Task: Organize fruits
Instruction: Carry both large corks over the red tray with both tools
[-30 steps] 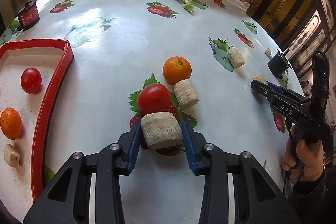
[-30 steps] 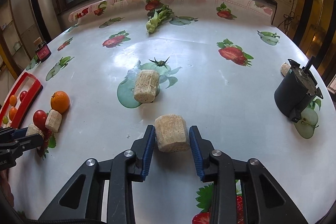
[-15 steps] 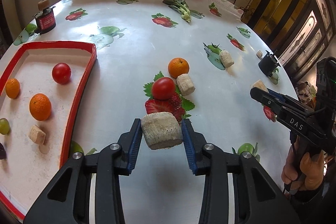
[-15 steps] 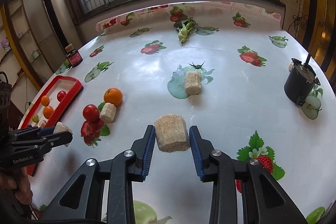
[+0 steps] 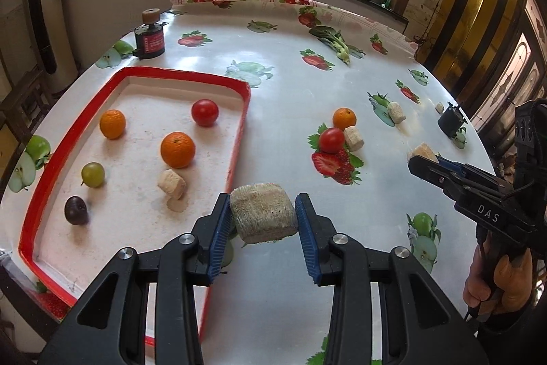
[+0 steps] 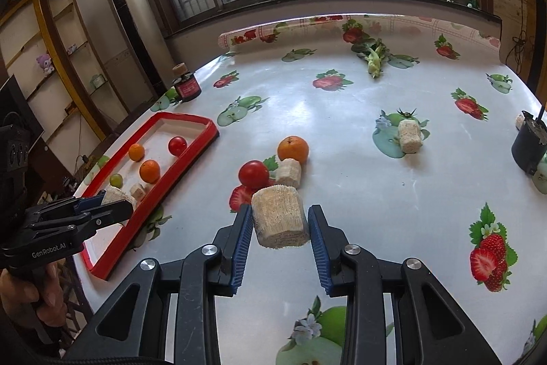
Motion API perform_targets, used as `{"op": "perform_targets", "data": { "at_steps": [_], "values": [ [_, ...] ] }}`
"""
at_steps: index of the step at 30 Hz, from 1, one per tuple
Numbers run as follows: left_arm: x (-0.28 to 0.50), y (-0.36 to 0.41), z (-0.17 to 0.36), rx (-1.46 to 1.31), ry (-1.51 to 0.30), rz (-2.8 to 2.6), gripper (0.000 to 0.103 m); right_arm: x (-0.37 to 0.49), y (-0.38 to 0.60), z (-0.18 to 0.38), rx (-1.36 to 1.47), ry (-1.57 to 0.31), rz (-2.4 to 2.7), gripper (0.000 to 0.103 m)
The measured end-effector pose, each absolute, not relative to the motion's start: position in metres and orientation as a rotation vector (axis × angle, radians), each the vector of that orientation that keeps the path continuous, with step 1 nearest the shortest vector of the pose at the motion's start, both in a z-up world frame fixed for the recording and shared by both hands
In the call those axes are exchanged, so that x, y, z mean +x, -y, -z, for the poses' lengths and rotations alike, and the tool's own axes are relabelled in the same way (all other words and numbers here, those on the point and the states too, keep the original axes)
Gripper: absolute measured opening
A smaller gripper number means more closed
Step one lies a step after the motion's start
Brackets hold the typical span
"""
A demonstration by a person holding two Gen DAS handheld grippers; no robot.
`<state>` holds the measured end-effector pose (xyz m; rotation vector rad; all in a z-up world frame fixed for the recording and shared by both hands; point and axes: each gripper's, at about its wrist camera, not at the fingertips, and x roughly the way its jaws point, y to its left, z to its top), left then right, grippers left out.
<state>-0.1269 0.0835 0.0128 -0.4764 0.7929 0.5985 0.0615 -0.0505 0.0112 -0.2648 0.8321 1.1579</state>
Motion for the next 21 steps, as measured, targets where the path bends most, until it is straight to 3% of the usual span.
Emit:
{"op": "perform_targets", "data": {
  "at_steps": [21],
  "values": [
    [-0.206,-0.115,-0.004,-0.534,-0.769,-0.741,0.036,-0.005,-0.004,-0.019,-0.333,-0.813,-1.299,0.034]
  ]
}}
